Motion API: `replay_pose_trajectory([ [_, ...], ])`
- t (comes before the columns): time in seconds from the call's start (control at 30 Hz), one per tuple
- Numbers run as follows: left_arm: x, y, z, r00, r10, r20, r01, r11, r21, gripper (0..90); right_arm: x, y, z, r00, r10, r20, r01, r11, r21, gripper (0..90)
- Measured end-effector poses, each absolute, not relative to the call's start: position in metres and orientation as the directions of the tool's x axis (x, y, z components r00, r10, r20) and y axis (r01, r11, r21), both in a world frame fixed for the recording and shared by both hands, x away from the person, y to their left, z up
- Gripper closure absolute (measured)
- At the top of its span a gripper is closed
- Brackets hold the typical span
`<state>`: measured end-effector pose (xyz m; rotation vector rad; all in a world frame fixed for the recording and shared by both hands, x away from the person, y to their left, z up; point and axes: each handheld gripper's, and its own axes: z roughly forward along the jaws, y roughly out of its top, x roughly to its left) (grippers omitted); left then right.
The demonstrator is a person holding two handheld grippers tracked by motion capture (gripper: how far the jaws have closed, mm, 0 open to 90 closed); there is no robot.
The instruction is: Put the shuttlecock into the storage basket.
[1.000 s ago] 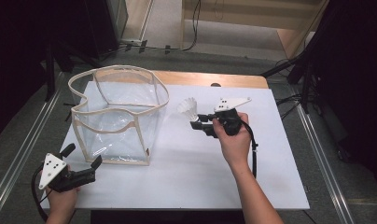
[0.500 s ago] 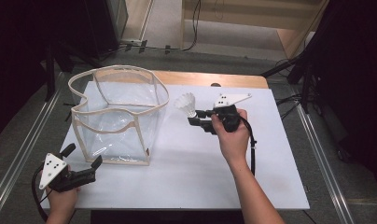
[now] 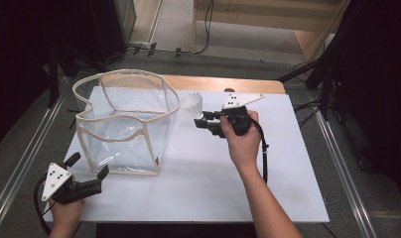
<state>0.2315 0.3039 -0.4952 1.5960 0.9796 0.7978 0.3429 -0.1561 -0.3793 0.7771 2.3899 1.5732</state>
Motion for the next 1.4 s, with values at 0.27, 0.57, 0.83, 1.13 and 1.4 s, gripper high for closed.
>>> replay_pose_trajectory([
  [0.27, 0.231, 0.304, -0.495, 0.442, 0.897, 0.013, 0.197, -0.111, 0.974, 0.0, 0.345, -0.155, -0.372, -0.850, 0.510, 0.132, 0.314, 0.288, 0.905, 62.4],
  [0.57, 0.232, 0.304, -0.495, 0.443, 0.896, 0.015, 0.197, -0.113, 0.974, 0.0, 0.349, -0.151, -0.362, -0.854, 0.505, 0.128, 0.301, 0.279, 0.912, 62.3],
  [0.83, 0.232, 0.304, -0.495, 0.446, 0.895, 0.013, 0.196, -0.112, 0.974, 0.0, 0.352, -0.146, -0.357, -0.856, 0.503, 0.124, 0.294, 0.276, 0.915, 62.3],
  [1.13, 0.232, 0.305, -0.495, 0.445, 0.895, 0.013, 0.197, -0.112, 0.974, 0.0, 0.355, -0.141, -0.353, -0.858, 0.499, 0.119, 0.283, 0.267, 0.921, 62.3],
  [1.4, 0.232, 0.305, -0.495, 0.446, 0.895, 0.010, 0.197, -0.109, 0.974, 0.0, 0.358, -0.135, -0.348, -0.862, 0.495, 0.109, 0.274, 0.273, 0.922, 62.4],
])
